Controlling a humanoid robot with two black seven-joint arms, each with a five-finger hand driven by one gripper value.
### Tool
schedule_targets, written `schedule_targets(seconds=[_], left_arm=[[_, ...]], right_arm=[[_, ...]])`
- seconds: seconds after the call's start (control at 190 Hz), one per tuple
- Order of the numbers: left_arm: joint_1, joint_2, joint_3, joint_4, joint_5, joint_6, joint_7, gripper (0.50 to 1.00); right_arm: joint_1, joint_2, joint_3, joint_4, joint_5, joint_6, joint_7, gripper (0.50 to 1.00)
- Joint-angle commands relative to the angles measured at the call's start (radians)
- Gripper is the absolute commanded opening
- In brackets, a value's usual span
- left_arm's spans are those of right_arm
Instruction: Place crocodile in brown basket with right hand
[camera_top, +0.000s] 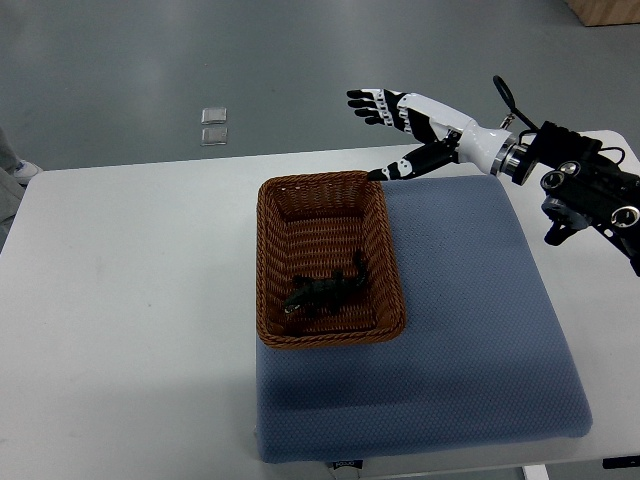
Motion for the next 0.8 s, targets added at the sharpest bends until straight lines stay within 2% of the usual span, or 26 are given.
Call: schedule_targets(seconds=[0.0,0.074,0.184,0.194,0.252,0.336,0.467,0.793], left_arm=[[0.0,0.0,0.0,0.001,0.0,0.0,0.001,1.0],[0.0,0.0,0.0,0.0,0.0,0.0,-0.001,1.0],[0.0,0.0,0.0,0.0,0.0,0.0,0.001,1.0],[0.0,0.0,0.0,0.0,0.0,0.0,0.001,1.0],[0.0,0.0,0.0,0.0,0.0,0.0,0.001,1.0],[0.0,0.0,0.0,0.0,0.0,0.0,0.001,1.0],[0.0,0.0,0.0,0.0,0.0,0.0,0.001,1.0],[0.0,0.0,0.0,0.0,0.0,0.0,0.001,1.0]], right_arm=[[-0.003,-0.008,0.005,-0.07,0.175,0.077,-0.068,0.93],[-0.006,-0.01,0.003,-0.123,0.323,0.125,-0.159,0.93],[-0.03,-0.01,0.002,-0.198,0.543,0.178,-0.354,0.93],[-0.03,-0.01,0.002,-0.198,0.544,0.178,-0.354,0.93],[-0.038,-0.008,0.002,-0.234,0.657,0.2,-0.441,0.93],[-0.043,-0.01,0.0,-0.267,0.807,0.227,-0.515,0.932],[-0.064,-0.008,-0.002,-0.287,0.965,0.253,-0.558,0.934],[-0.103,0.006,-0.002,-0.292,0.991,0.247,-0.535,0.936]])
